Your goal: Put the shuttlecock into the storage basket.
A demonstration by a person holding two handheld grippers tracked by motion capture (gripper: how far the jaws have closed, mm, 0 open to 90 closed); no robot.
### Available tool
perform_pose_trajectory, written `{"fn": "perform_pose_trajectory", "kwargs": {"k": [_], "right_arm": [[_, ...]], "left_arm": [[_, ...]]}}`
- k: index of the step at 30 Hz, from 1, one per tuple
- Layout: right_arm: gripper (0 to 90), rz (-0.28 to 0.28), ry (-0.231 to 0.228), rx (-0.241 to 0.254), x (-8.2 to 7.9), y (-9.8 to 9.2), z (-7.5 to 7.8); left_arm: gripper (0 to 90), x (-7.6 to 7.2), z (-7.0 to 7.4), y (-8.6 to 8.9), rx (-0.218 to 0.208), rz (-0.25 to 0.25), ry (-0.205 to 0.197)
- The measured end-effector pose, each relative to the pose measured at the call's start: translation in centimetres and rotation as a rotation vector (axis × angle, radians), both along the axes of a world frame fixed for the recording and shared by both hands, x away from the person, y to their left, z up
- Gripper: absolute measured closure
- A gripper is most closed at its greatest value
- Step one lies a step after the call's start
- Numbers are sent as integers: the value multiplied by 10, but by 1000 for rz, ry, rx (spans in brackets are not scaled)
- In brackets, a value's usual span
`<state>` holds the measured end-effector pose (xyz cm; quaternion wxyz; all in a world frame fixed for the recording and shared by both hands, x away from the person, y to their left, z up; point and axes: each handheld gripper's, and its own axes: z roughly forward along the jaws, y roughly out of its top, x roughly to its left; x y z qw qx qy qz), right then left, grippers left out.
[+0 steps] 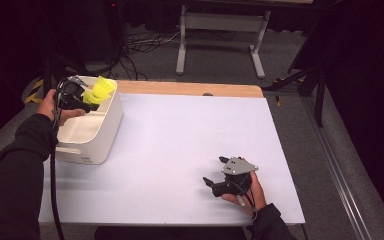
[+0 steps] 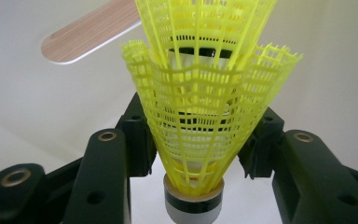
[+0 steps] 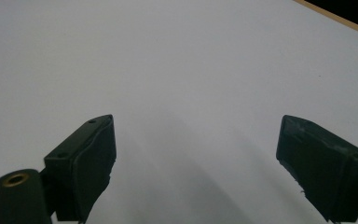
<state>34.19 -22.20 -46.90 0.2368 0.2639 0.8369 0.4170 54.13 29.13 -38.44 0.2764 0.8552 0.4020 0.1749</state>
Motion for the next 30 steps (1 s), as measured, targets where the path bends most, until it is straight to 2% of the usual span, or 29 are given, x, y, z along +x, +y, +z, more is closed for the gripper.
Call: {"fn": "perform_pose_trajectory", "kwargs": {"k": [5,9,13,14,18,21,24,26,27,28,30], "right_arm": [[126,3,3,0,0,0,0],[123,5,3,2,0,0,0],[120,-1,-1,6,0,0,0],[120,-2,-2,6,0,0,0],[120,-4,-2,7,1,-1,0],[118,-4,-1,7,1,-1,0],[115,-2,-2,6,1,0,0],[113,0,-2,4,0,0,0],[111,-1,-4,3,0,0,1],[110,-2,-4,2,0,1,1],[109,-1,-7,0,0,1,1]], "left_arm": [[522,0,0,0,1,3,-1],[475,1,-2,-1,-1,0,4],[454,1,-2,-3,11,-3,15],[458,1,-3,-5,33,1,6],[459,2,-3,-5,23,-5,12],[452,2,-5,-6,45,-6,26],[429,2,-5,-7,45,-13,34],[369,2,-7,-9,63,11,37],[284,3,-8,-10,79,27,37],[245,2,-8,-11,93,37,42],[217,1,-7,-12,88,38,41]]}}
